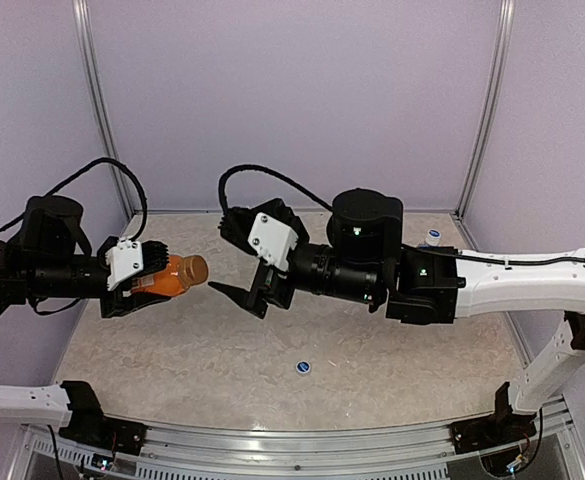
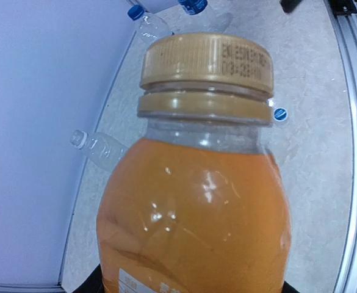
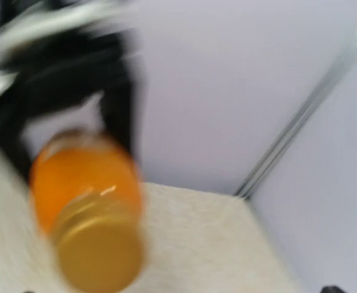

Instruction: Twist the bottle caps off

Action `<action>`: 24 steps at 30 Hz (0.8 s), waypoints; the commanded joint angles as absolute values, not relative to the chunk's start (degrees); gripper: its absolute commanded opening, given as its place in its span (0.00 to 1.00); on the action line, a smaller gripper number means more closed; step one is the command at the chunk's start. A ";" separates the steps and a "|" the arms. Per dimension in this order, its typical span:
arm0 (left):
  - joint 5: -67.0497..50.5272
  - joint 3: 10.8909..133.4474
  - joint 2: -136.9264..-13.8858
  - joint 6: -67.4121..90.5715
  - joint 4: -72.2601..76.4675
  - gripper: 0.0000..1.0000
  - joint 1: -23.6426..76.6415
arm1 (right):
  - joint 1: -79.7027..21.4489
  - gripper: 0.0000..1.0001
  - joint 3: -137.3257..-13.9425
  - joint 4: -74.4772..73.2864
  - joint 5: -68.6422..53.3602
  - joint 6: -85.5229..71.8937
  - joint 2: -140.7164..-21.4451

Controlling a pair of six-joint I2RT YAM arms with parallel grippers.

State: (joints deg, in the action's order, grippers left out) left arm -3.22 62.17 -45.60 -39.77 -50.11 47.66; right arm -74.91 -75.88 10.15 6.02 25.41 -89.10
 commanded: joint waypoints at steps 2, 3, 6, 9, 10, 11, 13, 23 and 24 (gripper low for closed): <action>11.96 55.22 -43.37 -50.00 -26.02 0.35 49.40 | -69.76 0.97 -84.82 4.23 -4.54 -13.14 -92.97; 13.32 54.19 -43.33 -51.75 -23.31 0.35 49.85 | -69.60 0.95 -86.52 2.84 -3.33 -16.20 -94.16; 14.50 53.17 -43.62 -53.89 -21.63 0.35 50.80 | -68.79 0.87 -90.82 0.37 -2.84 -22.87 -96.76; 14.33 53.17 -43.68 -52.59 -22.97 0.35 51.22 | -68.71 0.83 -93.44 0.42 -4.93 -24.59 -98.35; 14.45 53.17 -43.64 -52.42 -23.07 0.35 51.24 | -68.69 0.81 -94.95 -1.72 -4.85 -24.86 -99.19; 14.62 53.16 -43.60 -52.41 -23.03 0.35 51.22 | -68.72 0.81 -96.09 -4.01 -4.74 -25.24 -99.89; 14.63 53.17 -43.71 -52.47 -23.08 0.35 51.21 | -68.69 0.79 -96.54 -4.76 -5.35 -25.96 -100.67; 13.53 52.90 -43.56 -52.51 -23.29 0.35 51.24 | -68.64 0.30 -96.63 -4.89 -7.16 -25.83 -102.20; 13.16 52.96 -43.52 -52.48 -23.77 0.34 51.24 | -68.64 0.24 -96.40 -4.50 -7.29 -25.54 -102.02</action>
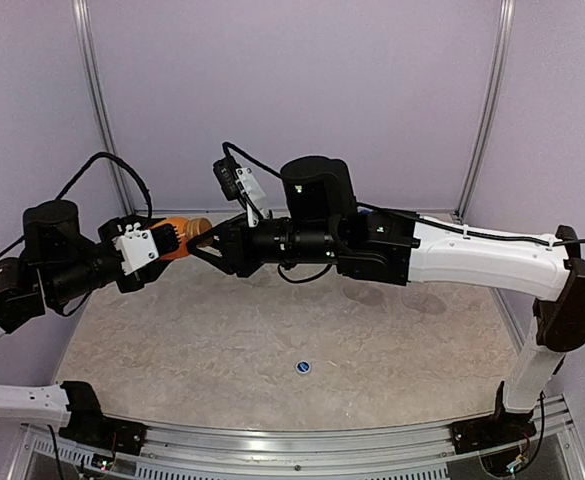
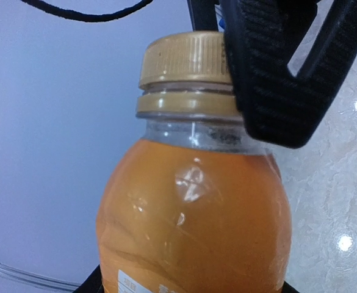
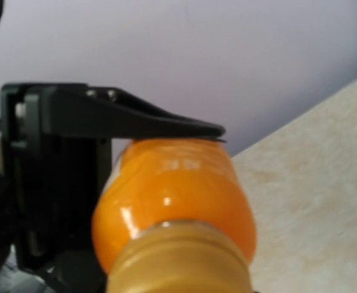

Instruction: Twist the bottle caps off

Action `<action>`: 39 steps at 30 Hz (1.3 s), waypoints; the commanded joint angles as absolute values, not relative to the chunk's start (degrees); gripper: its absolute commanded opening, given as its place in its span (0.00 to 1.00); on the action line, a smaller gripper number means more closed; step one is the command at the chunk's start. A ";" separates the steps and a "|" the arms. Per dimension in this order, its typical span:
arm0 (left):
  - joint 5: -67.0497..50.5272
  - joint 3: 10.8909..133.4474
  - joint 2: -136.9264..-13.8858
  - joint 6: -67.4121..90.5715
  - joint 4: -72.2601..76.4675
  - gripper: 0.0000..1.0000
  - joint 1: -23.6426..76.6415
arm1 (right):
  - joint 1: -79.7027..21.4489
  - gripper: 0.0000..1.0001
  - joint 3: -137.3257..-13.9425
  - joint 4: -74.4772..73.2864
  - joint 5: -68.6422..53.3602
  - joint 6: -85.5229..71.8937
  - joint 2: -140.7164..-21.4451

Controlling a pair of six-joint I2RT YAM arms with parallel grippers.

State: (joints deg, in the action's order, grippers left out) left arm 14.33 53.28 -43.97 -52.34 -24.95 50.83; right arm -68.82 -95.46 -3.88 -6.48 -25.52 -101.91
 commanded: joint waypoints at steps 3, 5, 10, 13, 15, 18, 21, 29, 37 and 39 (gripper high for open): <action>11.48 53.00 -43.13 -51.98 -26.25 0.34 51.31 | -68.68 0.17 -95.92 -4.72 -7.92 -23.81 -101.52; 10.10 53.20 -42.85 -51.21 -29.02 0.34 51.30 | -68.64 0.08 -96.29 -6.04 -8.28 -21.99 -101.60; 3.01 55.89 -42.45 -47.25 -39.26 0.34 51.33 | -69.23 0.00 -96.13 -8.96 -7.92 -12.23 -101.23; -2.52 58.97 -43.03 -43.96 -46.41 0.34 51.33 | -72.05 0.00 -93.98 -9.42 -3.10 0.26 -99.85; -6.63 60.80 -43.53 -42.17 -51.55 0.34 51.33 | -74.63 0.00 -91.51 -8.97 -0.67 10.75 -98.72; -11.39 62.57 -44.41 -40.45 -57.29 0.34 51.33 | -78.38 0.00 -90.02 -8.85 3.43 24.50 -98.45; -13.53 63.17 -44.85 -40.08 -59.36 0.34 51.33 | -81.55 0.00 -89.15 -7.47 8.75 36.13 -98.70; -15.16 63.13 -45.34 -39.81 -61.43 0.34 51.33 | -88.29 0.00 -78.55 9.34 24.88 69.05 -96.74; -14.24 62.76 -45.53 -40.35 -60.18 0.34 51.33 | -88.74 0.00 -79.26 10.32 26.50 70.45 -97.86; -12.85 62.28 -45.23 -40.47 -59.81 0.33 51.28 | -88.78 0.00 -77.35 12.73 27.45 69.91 -96.68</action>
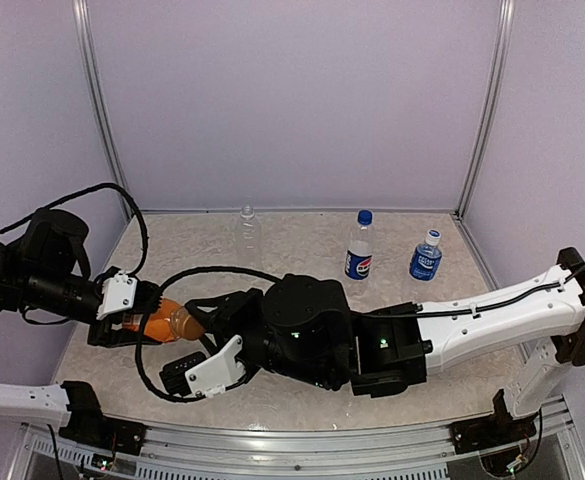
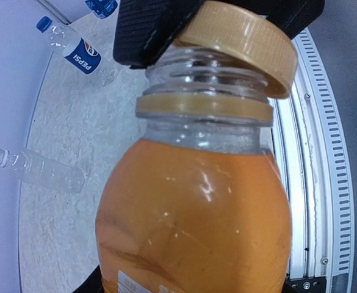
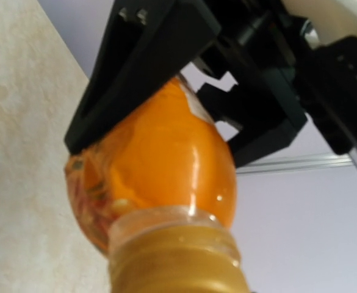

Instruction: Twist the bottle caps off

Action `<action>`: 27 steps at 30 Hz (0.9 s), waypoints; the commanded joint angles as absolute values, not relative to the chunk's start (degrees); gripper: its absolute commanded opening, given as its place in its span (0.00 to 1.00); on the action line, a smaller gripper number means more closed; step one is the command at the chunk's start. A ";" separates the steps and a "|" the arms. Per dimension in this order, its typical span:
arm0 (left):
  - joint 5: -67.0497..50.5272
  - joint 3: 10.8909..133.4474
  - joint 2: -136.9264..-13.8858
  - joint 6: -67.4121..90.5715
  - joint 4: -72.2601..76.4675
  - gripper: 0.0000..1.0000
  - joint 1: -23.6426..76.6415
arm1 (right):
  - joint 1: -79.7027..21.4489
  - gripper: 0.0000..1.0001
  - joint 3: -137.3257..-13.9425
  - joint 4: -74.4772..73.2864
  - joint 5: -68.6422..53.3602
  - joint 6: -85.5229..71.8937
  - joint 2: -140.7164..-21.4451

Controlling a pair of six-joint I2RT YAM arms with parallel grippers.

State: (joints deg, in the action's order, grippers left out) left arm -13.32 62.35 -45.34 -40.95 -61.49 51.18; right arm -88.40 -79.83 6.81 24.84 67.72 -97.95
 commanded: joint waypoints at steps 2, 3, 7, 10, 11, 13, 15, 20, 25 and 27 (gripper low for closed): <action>-11.14 61.51 -44.72 -40.18 -58.70 0.32 50.97 | -88.69 0.00 -74.74 15.26 27.46 67.92 -94.05; -10.72 61.12 -44.47 -40.17 -58.15 0.32 50.59 | -88.53 0.00 -73.47 16.06 27.04 66.18 -92.59; -10.36 60.23 -43.69 -39.25 -56.72 0.32 48.39 | -87.52 0.00 -69.88 15.72 26.15 56.56 -87.85; -10.74 60.12 -43.72 -37.96 -55.45 0.32 46.51 | -86.87 0.00 -67.54 15.01 26.38 49.48 -85.17; -10.71 60.07 -43.69 -37.29 -54.71 0.32 45.86 | -86.08 0.00 -67.51 13.93 25.86 45.20 -84.58; -10.20 59.83 -43.39 -35.69 -52.78 0.32 44.19 | -82.67 0.00 -69.30 5.92 23.26 31.86 -84.08; -9.55 59.15 -42.65 -33.82 -50.31 0.33 42.33 | -77.08 0.00 -72.28 -4.91 19.26 15.73 -85.26; -8.82 56.91 -38.28 -25.59 -43.56 0.35 35.80 | -67.53 0.00 -76.44 -29.93 19.01 -15.44 -92.08; -17.26 54.91 -33.16 -20.31 -45.11 0.37 31.43 | -65.48 0.00 -70.42 -39.80 14.25 -31.04 -94.23; -19.77 53.35 -31.11 -19.50 -45.47 0.38 31.23 | -64.30 0.00 -66.04 -39.54 11.41 -33.81 -94.48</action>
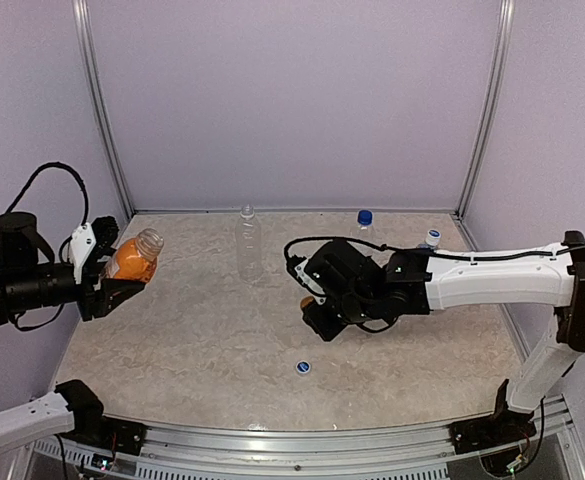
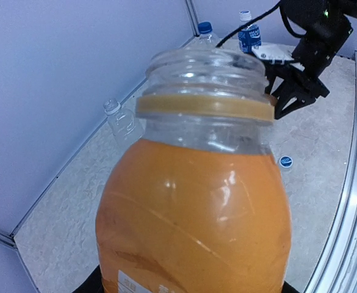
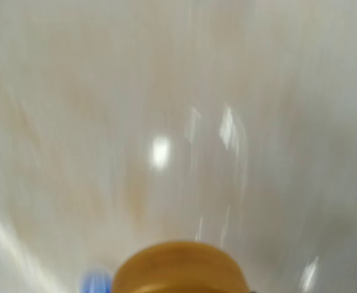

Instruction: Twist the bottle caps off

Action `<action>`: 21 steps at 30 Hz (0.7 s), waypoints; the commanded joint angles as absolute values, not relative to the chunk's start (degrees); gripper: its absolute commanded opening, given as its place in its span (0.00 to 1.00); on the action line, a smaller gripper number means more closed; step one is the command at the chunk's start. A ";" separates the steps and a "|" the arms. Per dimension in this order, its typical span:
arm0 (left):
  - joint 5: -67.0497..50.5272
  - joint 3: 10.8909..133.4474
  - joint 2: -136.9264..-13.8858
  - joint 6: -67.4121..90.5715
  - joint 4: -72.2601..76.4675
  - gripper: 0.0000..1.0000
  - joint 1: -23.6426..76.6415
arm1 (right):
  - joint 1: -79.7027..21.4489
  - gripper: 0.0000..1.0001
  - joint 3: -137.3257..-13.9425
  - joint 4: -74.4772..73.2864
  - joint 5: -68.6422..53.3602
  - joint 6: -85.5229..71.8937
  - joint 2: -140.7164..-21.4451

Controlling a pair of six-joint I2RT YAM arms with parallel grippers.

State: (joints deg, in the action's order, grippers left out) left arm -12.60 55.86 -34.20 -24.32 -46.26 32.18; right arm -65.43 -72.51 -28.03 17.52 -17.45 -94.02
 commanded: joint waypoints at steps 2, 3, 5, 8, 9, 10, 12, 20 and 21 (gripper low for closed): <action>-21.38 51.89 -29.49 -18.81 -45.51 0.38 31.14 | -63.23 0.00 -62.85 -38.23 7.75 -34.89 -96.08; -22.06 51.35 -29.19 -18.55 -45.64 0.38 31.07 | -62.97 0.00 -61.89 -37.32 6.25 -34.86 -97.08; -23.49 50.67 -28.48 -18.13 -46.09 0.38 31.03 | -62.78 0.00 -60.85 -35.61 3.57 -34.41 -99.16; -24.74 50.45 -27.57 -17.94 -47.05 0.39 30.81 | -62.76 0.00 -60.88 -36.18 2.65 -34.32 -101.97; -24.78 50.41 -27.20 -17.96 -47.18 0.38 30.72 | -62.75 0.00 -61.11 -36.46 2.39 -34.10 -102.98; -24.73 50.37 -27.01 -18.20 -47.19 0.39 30.64 | -62.75 0.02 -61.43 -36.52 2.26 -33.84 -103.65; -24.62 50.15 -26.67 -18.66 -47.07 0.39 30.59 | -62.75 0.16 -62.14 -36.73 2.26 -33.61 -104.55; -27.33 50.99 -26.31 -19.51 -47.87 0.40 30.59 | -63.11 0.98 -69.95 -45.90 5.96 -32.32 -104.24; -27.78 51.21 -26.36 -19.62 -47.75 0.40 30.59 | -63.39 0.99 -71.99 -47.80 6.66 -31.55 -103.71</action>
State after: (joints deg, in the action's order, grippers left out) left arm -24.97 50.72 -26.57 -19.33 -46.85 31.05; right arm -62.94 -66.28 -40.47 4.34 -32.80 -104.68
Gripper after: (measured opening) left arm 0.530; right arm 0.935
